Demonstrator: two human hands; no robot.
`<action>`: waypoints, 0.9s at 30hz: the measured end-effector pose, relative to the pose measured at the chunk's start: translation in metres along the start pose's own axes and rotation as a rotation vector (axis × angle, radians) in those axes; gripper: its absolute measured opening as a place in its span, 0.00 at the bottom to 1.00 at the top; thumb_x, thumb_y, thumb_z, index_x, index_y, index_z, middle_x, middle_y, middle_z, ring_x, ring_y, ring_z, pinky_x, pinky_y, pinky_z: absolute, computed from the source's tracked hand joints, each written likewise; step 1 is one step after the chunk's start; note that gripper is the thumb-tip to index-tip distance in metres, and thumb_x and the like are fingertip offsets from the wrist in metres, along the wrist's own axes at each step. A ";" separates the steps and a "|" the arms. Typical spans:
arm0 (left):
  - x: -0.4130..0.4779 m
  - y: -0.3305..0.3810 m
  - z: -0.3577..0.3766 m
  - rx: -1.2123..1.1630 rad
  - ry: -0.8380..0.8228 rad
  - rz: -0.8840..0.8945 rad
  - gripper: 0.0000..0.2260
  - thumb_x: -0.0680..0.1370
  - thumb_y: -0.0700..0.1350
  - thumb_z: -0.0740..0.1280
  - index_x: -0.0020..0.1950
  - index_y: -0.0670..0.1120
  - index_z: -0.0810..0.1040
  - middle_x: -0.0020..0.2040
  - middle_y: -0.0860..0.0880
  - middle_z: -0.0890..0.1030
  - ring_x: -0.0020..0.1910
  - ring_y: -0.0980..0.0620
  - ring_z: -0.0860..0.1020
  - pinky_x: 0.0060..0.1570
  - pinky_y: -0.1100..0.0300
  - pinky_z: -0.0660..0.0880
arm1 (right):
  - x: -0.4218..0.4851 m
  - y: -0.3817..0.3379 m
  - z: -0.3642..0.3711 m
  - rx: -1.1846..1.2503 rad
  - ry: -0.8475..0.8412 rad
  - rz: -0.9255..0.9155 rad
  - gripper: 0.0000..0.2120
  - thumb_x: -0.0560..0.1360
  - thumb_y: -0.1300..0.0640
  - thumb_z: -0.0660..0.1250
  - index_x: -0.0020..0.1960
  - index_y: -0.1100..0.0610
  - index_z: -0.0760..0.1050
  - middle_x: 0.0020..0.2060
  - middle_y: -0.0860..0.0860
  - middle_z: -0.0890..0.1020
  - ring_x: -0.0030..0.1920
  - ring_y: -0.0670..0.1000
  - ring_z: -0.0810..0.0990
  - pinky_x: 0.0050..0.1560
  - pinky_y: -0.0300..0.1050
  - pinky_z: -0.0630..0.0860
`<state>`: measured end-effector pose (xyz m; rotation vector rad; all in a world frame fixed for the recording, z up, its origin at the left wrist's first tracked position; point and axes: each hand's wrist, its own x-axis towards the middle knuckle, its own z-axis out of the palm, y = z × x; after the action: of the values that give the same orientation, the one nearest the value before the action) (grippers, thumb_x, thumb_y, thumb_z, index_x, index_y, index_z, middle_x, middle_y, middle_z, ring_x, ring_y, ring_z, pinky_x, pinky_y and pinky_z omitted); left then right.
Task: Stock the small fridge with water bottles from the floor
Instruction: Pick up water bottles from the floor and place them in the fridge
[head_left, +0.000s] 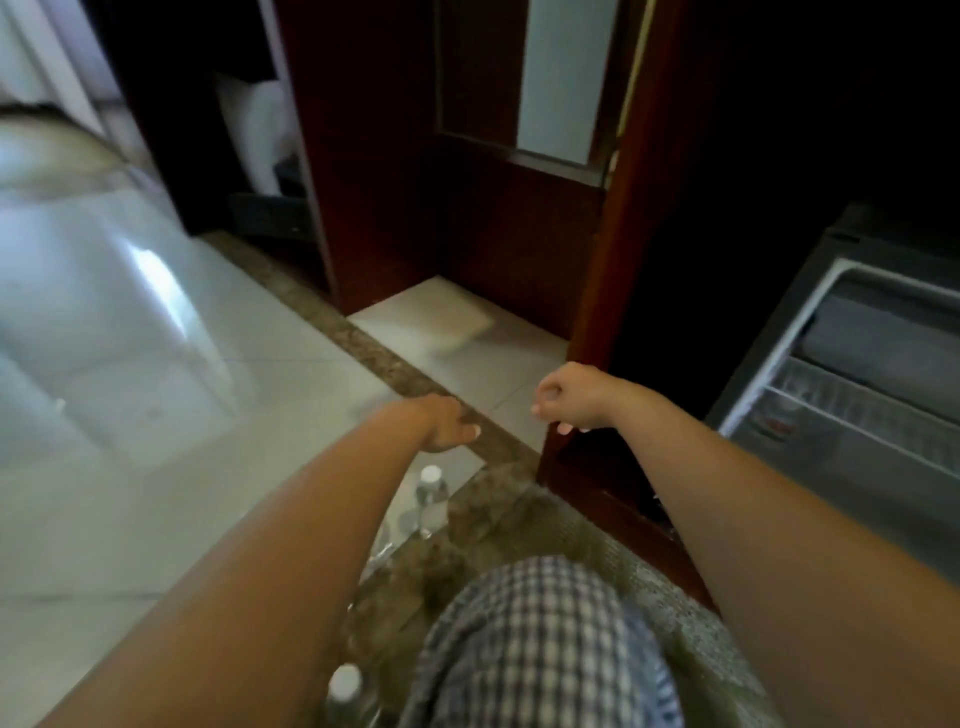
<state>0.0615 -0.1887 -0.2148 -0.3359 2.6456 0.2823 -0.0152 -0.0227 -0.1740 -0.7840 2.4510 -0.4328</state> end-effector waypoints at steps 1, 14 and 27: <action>-0.012 -0.014 0.006 -0.016 0.009 -0.018 0.26 0.81 0.57 0.52 0.73 0.41 0.63 0.74 0.42 0.65 0.72 0.42 0.65 0.69 0.51 0.62 | -0.002 -0.018 0.011 -0.021 -0.008 -0.015 0.12 0.79 0.54 0.62 0.51 0.63 0.76 0.43 0.55 0.78 0.47 0.55 0.78 0.42 0.47 0.73; -0.108 -0.144 0.159 -0.300 -0.192 -0.242 0.21 0.80 0.52 0.58 0.69 0.42 0.69 0.69 0.42 0.71 0.68 0.43 0.70 0.66 0.51 0.65 | -0.005 -0.124 0.210 -0.184 -0.268 -0.090 0.13 0.76 0.57 0.65 0.58 0.61 0.76 0.51 0.57 0.80 0.49 0.54 0.78 0.50 0.46 0.75; -0.105 -0.149 0.314 -0.693 -0.229 -0.207 0.24 0.69 0.52 0.71 0.65 0.50 0.72 0.61 0.48 0.77 0.59 0.48 0.76 0.62 0.48 0.74 | -0.009 -0.088 0.322 -0.219 -0.399 -0.145 0.19 0.72 0.59 0.69 0.62 0.59 0.72 0.60 0.56 0.76 0.59 0.56 0.76 0.54 0.47 0.72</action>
<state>0.3241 -0.2308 -0.4620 -0.7364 2.1893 1.0965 0.2133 -0.1299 -0.3931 -1.0332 2.0952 -0.0482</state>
